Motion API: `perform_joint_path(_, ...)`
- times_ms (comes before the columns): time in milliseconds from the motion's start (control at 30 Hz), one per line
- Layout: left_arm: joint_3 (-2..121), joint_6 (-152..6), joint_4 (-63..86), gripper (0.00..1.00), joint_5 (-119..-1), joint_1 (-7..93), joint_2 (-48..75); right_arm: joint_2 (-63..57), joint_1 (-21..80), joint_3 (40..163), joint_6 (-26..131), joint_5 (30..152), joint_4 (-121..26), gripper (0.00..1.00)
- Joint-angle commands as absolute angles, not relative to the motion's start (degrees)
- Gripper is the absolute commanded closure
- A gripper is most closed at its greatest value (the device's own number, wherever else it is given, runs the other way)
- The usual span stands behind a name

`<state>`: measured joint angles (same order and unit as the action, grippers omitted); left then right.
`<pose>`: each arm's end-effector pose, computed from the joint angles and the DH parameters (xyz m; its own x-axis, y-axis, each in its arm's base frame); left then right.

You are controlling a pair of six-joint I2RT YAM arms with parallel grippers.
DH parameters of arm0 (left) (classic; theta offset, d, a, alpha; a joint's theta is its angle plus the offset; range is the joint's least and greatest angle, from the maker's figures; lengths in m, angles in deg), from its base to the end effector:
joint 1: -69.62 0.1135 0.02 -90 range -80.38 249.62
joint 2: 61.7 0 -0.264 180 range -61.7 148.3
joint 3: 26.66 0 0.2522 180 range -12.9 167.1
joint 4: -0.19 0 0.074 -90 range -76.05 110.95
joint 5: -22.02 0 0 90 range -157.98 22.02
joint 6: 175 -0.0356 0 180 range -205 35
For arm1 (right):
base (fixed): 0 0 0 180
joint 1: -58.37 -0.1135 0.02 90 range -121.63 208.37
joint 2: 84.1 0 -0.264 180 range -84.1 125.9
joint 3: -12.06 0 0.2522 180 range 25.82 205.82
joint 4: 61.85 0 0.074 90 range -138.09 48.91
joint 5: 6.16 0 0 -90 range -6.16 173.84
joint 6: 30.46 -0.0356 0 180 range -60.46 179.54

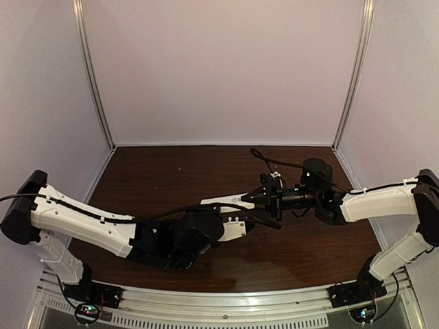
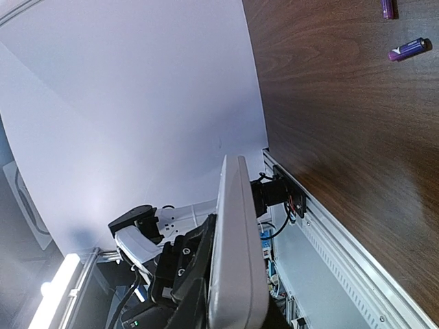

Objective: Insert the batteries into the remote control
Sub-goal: Pass from the left arm to the right, then pass from the right arm to the left

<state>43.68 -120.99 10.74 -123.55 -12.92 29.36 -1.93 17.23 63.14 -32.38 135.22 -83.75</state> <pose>0.0734 -0.3345 0.2394 0.2211 0.8704 -0.4400 0.4191 0.3225 0.8487 0.2039 0.2150 0.2294 -0.9869 -0.0338 0.1578 0.1534 0.1063 0.9824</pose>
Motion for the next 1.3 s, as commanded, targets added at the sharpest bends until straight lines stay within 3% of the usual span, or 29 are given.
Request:
perform_joint_path(0, 43.25, -121.64, 6.85, 0.99, -124.68, -13.42, 30.40, -1.57, 16.80, 61.91, -32.52, 135.76, -90.69, 0.91)
perform_joint_path(100, 43.58, -120.65, 7.71, 0.70, -125.17, -13.43, 30.17, -1.76, 16.80, 61.74, -33.01, 135.84, -91.07, 1.00)
perform_joint_path(233, 44.03, -118.18, 10.57, 0.40, -123.82, -13.44, 28.38, -2.53, 17.01, 62.21, -31.24, 136.00, -88.59, 1.00)
perform_joint_path(300, 44.14, -116.00, 13.21, 0.19, -121.54, -13.44, 26.53, -3.33, 17.43, 62.65, -29.02, 135.95, -85.73, 1.00)
perform_joint_path(367, 44.50, -112.66, 17.56, 0.05, -117.64, -13.51, 23.54, -4.04, 17.98, 63.39, -25.06, 136.12, -82.00, 1.00)
perform_joint_path(667, 45.83, -91.40, 32.44, 0.03, -85.89, -4.70, 11.61, -8.69, 20.05, 74.22, 6.70, 135.47, -52.36, 1.00)
perform_joint_path(933, 47.05, -82.44, 33.39, 0.03, -53.05, 8.83, 8.21, -10.91, 20.05, 82.00, 29.15, 136.53, -35.62, 1.00)
perform_joint_path(1033, 47.56, -79.83, 32.47, 0.07, -42.11, 12.66, 9.03, -11.52, 19.97, 83.96, 35.03, 137.50, -31.39, 1.00)
perform_joint_path(1267, 48.80, -75.18, 30.23, 0.16, -31.34, 16.99, 12.77, -13.18, 19.88, 87.15, 43.52, 140.69, -26.61, 1.00)
